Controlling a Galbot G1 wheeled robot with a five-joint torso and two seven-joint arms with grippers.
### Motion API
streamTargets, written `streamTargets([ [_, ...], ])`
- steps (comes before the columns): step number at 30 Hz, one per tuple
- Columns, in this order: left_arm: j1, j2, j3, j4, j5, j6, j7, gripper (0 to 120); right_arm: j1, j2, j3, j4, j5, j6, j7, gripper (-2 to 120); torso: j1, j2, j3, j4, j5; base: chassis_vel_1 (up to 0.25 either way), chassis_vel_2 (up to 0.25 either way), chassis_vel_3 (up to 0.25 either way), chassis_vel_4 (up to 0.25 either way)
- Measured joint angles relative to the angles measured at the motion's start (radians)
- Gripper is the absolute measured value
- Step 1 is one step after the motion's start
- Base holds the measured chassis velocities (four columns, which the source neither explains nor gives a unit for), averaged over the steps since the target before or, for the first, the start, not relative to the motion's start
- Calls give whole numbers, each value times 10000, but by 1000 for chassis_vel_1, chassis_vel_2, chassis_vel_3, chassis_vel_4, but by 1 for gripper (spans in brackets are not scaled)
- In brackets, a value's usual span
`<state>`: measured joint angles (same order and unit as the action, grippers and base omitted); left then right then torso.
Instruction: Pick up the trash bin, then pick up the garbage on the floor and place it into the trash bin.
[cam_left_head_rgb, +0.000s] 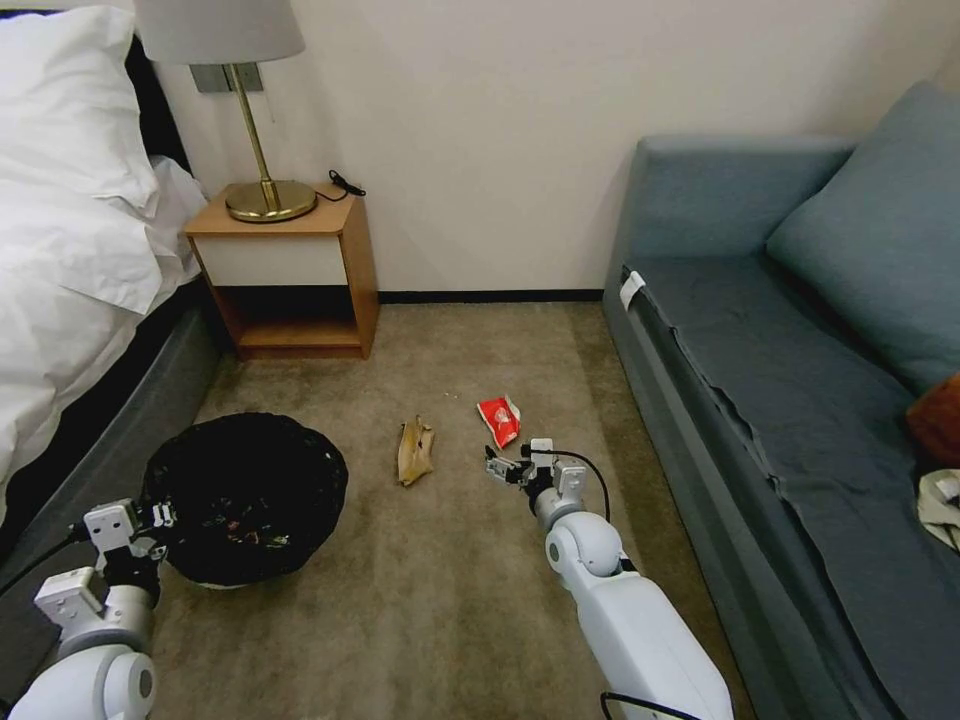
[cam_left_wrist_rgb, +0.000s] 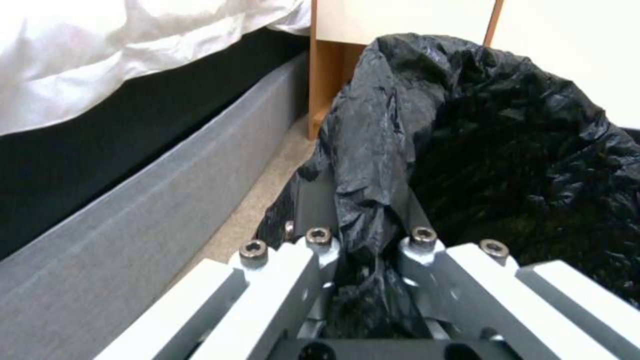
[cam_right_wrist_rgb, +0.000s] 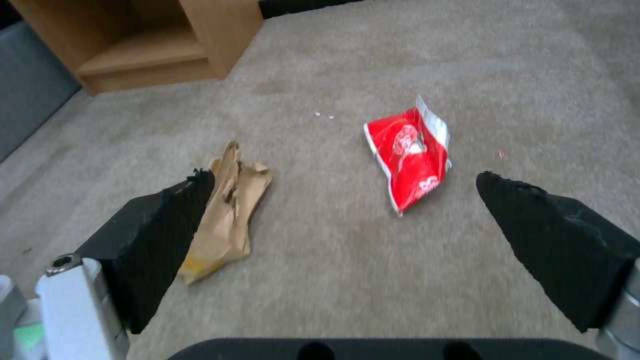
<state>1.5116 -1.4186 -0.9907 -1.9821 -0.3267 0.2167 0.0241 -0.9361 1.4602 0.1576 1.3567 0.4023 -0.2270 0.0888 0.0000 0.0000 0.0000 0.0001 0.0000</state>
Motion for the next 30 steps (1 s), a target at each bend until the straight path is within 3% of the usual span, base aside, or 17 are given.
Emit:
streamTargets([
  [30, 67, 0, -6, 104, -69, -86, 6, 4, -161, -17, 1, -74, -295, 30, -76, 100, 0, -1, 0, -1, -1, -129, 125, 133, -127],
])
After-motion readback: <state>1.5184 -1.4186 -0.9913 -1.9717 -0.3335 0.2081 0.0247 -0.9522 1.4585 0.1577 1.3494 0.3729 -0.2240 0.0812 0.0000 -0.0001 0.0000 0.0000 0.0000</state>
